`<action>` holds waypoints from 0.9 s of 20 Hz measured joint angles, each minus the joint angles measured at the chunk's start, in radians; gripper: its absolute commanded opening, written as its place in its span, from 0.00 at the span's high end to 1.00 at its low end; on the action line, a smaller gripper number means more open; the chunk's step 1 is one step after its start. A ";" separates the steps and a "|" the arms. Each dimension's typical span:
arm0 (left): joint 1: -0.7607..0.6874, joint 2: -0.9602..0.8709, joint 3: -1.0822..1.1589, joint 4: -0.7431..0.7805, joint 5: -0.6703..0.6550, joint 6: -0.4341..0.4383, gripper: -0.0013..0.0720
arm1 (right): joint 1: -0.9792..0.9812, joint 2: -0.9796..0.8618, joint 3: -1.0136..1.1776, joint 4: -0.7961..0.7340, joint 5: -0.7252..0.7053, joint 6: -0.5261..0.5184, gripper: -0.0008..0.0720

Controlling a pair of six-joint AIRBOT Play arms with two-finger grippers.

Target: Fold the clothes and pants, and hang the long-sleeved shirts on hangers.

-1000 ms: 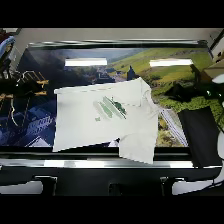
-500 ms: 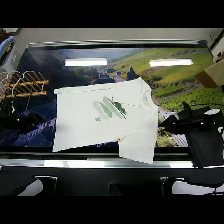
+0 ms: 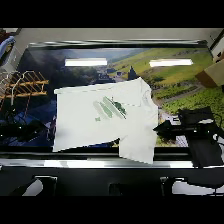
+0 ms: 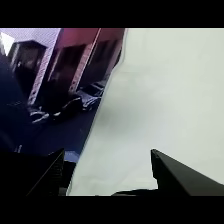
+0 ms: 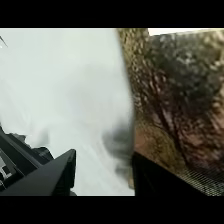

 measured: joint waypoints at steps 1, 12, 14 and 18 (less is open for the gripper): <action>0.000 0.002 -0.002 -0.001 -0.003 0.000 0.16 | 0.000 0.000 -0.016 0.005 -0.017 -0.004 0.69; 0.062 0.077 -0.220 0.004 -0.040 0.011 0.16 | -0.001 -0.002 -0.068 0.133 -0.085 -0.064 0.94; 0.089 0.084 -0.263 0.004 -0.040 0.019 0.16 | -0.001 -0.002 -0.069 0.145 -0.079 -0.070 0.94; 0.097 0.083 -0.299 0.001 -0.029 0.025 0.17 | 0.000 -0.002 -0.070 0.159 -0.059 -0.071 0.94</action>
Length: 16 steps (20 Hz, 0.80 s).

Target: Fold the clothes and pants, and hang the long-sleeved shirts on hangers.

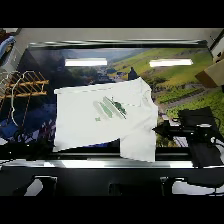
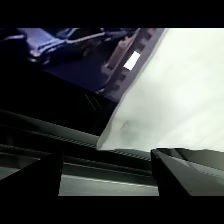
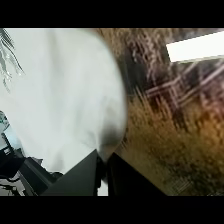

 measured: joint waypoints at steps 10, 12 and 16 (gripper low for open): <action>-0.098 -0.080 -0.014 -0.050 0.076 -0.003 0.92 | 0.000 0.000 -0.001 0.009 0.028 0.001 0.94; -0.107 -0.089 -0.014 -0.054 0.093 -0.003 0.96 | 0.000 0.005 -0.001 0.010 0.035 0.001 0.94; -0.121 -0.096 -0.006 -0.086 0.116 0.026 0.96 | 0.005 0.049 0.000 0.018 0.051 -0.018 0.95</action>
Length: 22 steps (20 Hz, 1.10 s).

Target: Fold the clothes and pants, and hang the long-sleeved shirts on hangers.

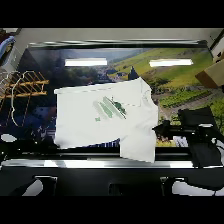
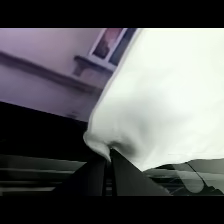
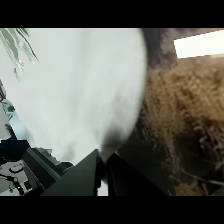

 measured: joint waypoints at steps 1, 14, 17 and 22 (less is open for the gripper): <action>-0.005 0.003 0.011 -0.014 0.001 0.009 0.96 | 0.013 0.026 0.003 0.006 0.003 -0.006 0.95; -0.109 0.077 1.086 0.026 -0.042 -0.144 0.96 | 0.349 0.410 0.829 -0.011 -0.177 0.204 0.95; -0.112 0.126 1.361 0.103 -0.049 -0.222 0.96 | 0.358 0.513 1.095 -0.128 -0.155 0.344 0.95; -0.113 0.255 1.540 0.319 -0.058 -0.354 0.96 | 0.363 0.665 1.315 -0.330 -0.167 0.590 0.95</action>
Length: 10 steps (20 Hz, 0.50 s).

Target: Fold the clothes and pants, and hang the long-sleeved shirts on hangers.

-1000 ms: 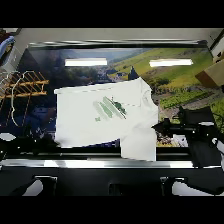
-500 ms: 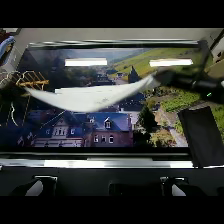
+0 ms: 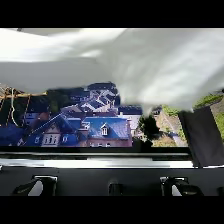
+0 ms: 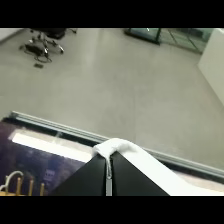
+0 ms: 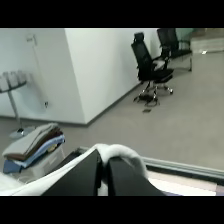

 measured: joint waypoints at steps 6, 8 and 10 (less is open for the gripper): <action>-0.001 -0.015 0.002 0.141 -0.087 0.024 0.96 | 0.001 -0.041 0.046 -0.114 0.008 0.169 0.95; -0.001 -0.069 -0.038 0.137 -0.116 0.076 0.96 | 0.001 -0.126 0.048 -0.115 0.056 0.208 0.95; -0.002 -0.146 -0.095 0.118 -0.137 0.117 0.96 | 0.001 -0.240 0.050 -0.111 0.119 0.230 0.95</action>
